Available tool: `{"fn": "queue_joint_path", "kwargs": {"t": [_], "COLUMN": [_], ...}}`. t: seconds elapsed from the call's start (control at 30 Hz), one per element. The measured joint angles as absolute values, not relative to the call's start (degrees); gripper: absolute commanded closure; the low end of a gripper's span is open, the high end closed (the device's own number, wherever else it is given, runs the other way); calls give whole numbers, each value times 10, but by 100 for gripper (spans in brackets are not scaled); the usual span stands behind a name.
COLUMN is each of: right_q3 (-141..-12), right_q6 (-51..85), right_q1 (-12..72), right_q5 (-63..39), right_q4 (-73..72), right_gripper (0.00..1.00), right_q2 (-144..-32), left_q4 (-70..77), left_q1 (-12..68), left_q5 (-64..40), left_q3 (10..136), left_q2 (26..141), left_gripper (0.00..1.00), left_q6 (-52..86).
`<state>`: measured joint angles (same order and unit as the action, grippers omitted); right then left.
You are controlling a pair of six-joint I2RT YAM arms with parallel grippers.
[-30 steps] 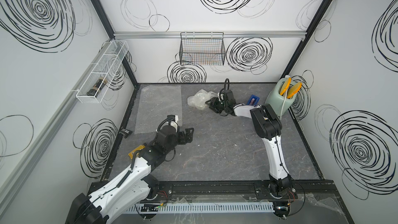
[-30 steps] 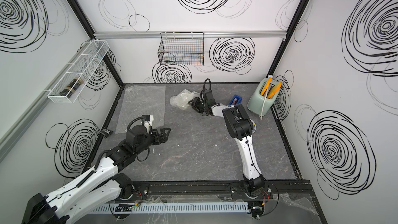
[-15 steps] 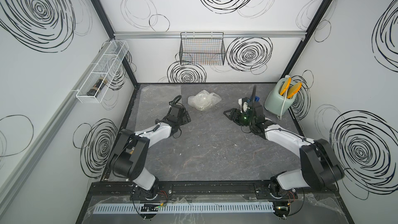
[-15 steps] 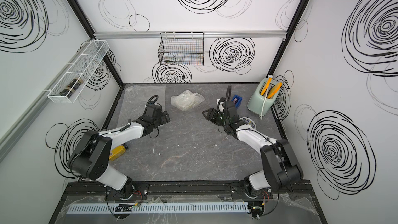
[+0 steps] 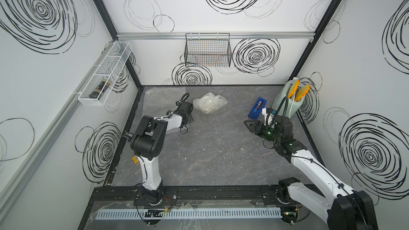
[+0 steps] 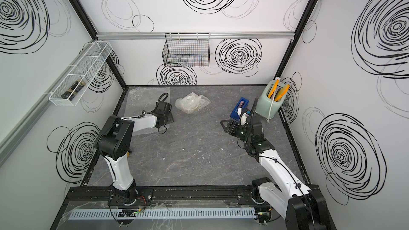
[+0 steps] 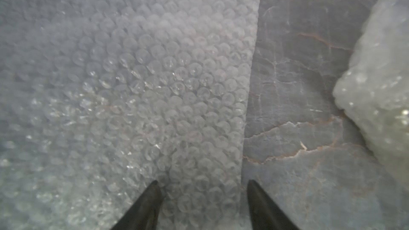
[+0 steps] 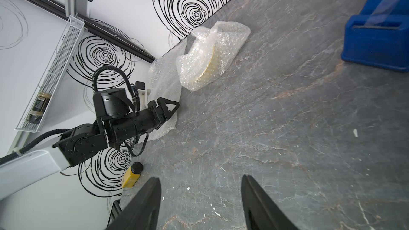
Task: Wrap bowls in bubble wrap
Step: Move the bubble wrap to the center of the board.
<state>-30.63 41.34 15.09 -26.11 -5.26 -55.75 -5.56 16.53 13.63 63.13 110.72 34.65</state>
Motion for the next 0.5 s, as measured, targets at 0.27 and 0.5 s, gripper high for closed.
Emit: {"fn": "queue_joint_path", "kwargs": {"t": [0.27,0.5], "right_q3": [-296,-293], "right_q6": [413,413], "right_q1": [111,89], "right_q5": [-286,-309], "right_q4": [-47,-48], "right_gripper": [37,37], "right_q2": [-560,-565], "left_q4": [-53,-67], "left_q1": [199,324], "left_q5": [146,138], "left_q3": [556,409], "left_q2": [1052,917], "left_gripper": [95,100], "left_q6": [344,365]}}
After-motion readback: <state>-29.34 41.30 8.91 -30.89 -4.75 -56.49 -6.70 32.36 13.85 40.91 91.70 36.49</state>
